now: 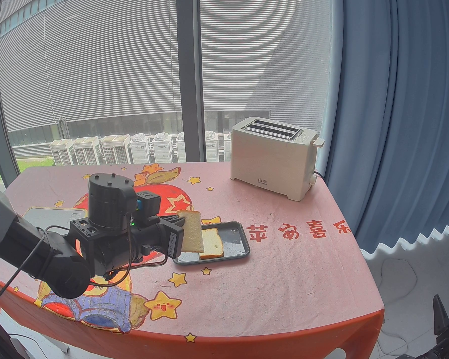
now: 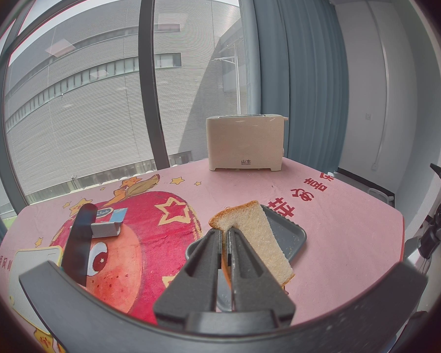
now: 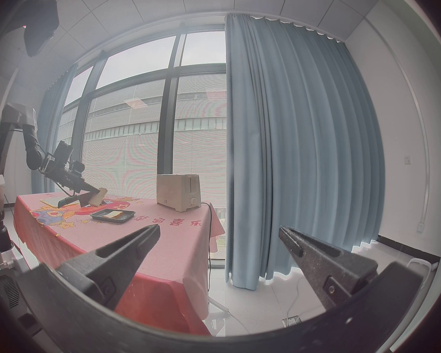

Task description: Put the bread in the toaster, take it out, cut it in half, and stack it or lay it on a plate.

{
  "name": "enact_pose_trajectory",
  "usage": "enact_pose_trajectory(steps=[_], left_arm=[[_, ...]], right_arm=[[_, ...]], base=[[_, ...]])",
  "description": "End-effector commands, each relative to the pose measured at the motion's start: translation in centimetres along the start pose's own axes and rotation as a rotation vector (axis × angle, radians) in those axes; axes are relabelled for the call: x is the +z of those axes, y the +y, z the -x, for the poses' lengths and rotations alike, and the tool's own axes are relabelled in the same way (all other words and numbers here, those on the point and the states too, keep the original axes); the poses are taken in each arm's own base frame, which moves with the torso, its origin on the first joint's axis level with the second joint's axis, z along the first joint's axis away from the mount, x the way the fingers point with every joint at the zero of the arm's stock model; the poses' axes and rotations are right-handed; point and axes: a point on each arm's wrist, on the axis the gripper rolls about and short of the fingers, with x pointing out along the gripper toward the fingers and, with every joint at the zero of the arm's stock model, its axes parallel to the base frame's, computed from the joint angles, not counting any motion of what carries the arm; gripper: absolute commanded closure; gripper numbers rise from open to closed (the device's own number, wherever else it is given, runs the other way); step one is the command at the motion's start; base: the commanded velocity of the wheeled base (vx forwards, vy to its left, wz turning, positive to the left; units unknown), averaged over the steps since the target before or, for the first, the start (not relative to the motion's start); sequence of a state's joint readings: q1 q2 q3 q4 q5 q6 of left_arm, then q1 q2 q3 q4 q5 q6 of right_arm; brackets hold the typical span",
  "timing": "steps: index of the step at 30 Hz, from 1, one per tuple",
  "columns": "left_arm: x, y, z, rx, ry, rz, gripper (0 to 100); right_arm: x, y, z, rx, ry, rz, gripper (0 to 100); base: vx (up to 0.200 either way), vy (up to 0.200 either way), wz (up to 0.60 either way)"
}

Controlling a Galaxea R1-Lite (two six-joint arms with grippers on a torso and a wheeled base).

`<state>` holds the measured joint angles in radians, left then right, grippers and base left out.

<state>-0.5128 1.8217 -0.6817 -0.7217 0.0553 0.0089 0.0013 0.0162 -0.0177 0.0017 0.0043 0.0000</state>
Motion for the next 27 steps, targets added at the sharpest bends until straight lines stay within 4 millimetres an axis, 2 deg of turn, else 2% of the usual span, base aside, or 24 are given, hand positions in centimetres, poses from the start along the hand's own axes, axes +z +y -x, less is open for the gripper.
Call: enact_pose_trajectory(steps=[1, 6, 15, 27], left_arm=[[0.2, -0.3, -1.2, -0.021, 0.006, 0.002, 100], [0.2, -0.3, -2.3, -0.022, 0.037, 0.004, 100], [0.4, -0.4, -3.1, -0.025, 0.054, 0.033, 100], [-0.4, -0.5, -3.9, -0.061, 0.078, 0.037, 100]], right_arm=[[-0.5, 0.0, 0.0, 0.001, 0.000, 0.000, 0], [-0.5, 0.0, 0.0, 0.001, 0.000, 0.000, 0], [-0.5, 0.0, 0.0, 0.001, 0.000, 0.000, 0], [-0.5, 0.0, 0.0, 0.001, 0.000, 0.000, 0]], base=[[0.000, 0.000, 0.00], [0.000, 0.000, 0.00], [0.000, 0.000, 0.00], [0.000, 0.000, 0.00]])
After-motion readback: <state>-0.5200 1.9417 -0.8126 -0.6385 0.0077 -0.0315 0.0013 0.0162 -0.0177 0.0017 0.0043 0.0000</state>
